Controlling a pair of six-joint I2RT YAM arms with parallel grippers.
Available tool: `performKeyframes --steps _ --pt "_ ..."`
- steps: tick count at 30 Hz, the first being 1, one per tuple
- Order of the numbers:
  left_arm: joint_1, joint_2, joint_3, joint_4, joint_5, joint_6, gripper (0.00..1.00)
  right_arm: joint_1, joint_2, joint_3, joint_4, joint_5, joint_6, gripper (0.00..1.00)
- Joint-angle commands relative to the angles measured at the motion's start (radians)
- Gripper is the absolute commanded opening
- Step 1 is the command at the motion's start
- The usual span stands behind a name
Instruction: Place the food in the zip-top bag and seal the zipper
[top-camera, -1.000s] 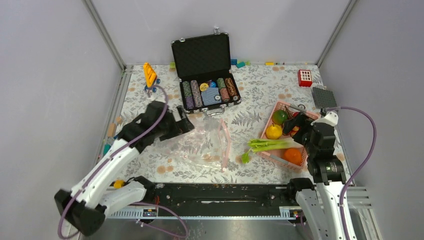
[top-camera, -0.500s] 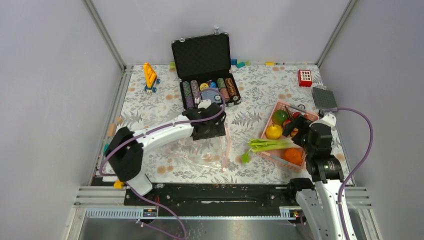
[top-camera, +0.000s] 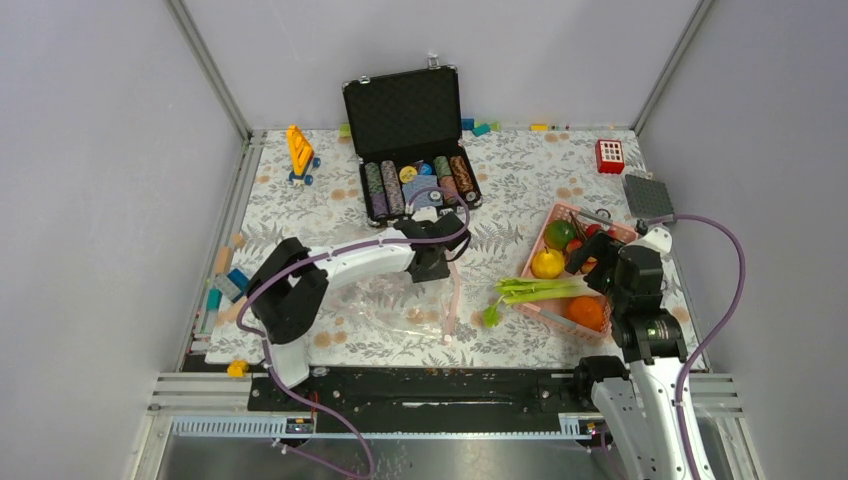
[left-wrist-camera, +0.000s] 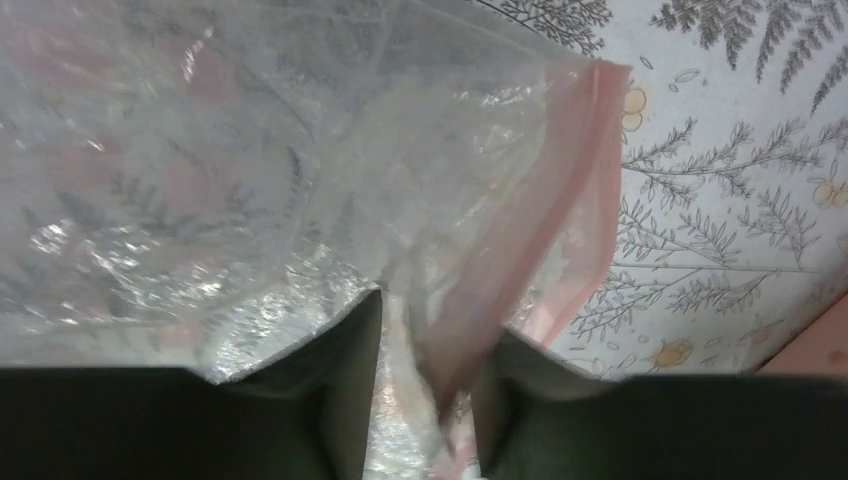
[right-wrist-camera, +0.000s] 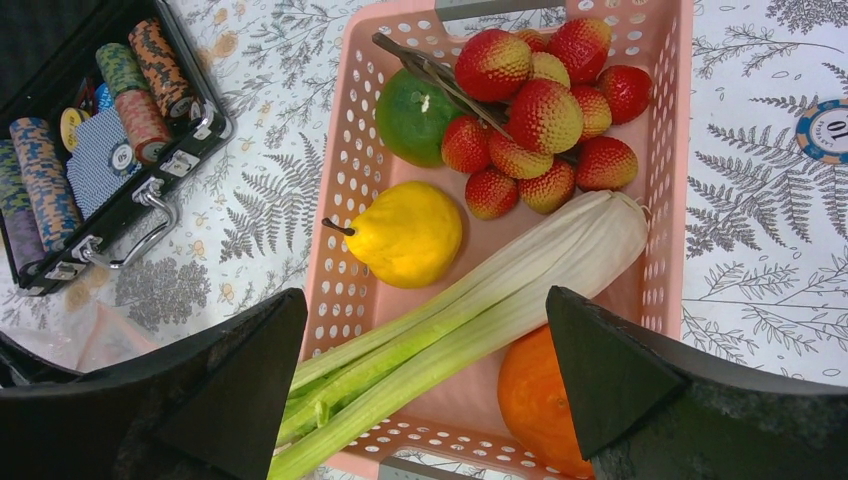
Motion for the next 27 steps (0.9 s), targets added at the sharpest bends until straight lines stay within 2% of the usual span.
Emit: performKeyframes --steps 1,2,6,9,13,15,18,23,27 --pt "-0.011 -0.009 0.049 -0.047 -0.058 -0.012 0.16 -0.001 -0.015 0.003 0.034 0.009 -0.014 0.98" --pt "-0.010 -0.026 0.048 -0.052 -0.064 -0.005 0.00 -0.001 -0.015 -0.001 0.043 -0.007 -0.015 0.98" --pt "-0.010 -0.152 0.042 -0.052 -0.044 0.076 0.00 -0.001 -0.018 -0.011 0.082 -0.149 -0.036 0.98" --pt "-0.010 -0.269 0.033 -0.052 0.042 0.175 0.00 0.000 -0.027 -0.024 0.135 -0.316 -0.081 0.98" --pt "-0.010 -0.392 0.064 -0.145 0.155 0.271 0.00 0.002 -0.028 -0.061 0.302 -0.721 -0.076 0.98" --pt "-0.010 -0.424 0.104 -0.228 0.161 0.298 0.00 0.030 -0.023 -0.073 0.377 -0.790 -0.042 0.98" --pt "-0.011 -0.436 0.163 -0.332 0.163 0.320 0.00 0.174 0.013 -0.052 0.449 -0.748 -0.019 0.98" --pt "-0.010 -0.401 0.255 -0.443 0.155 0.333 0.00 0.572 0.178 0.068 0.505 -0.522 -0.026 0.99" --pt "-0.010 -0.385 0.283 -0.477 0.129 0.318 0.00 0.716 0.329 0.161 0.554 -0.349 -0.005 0.98"
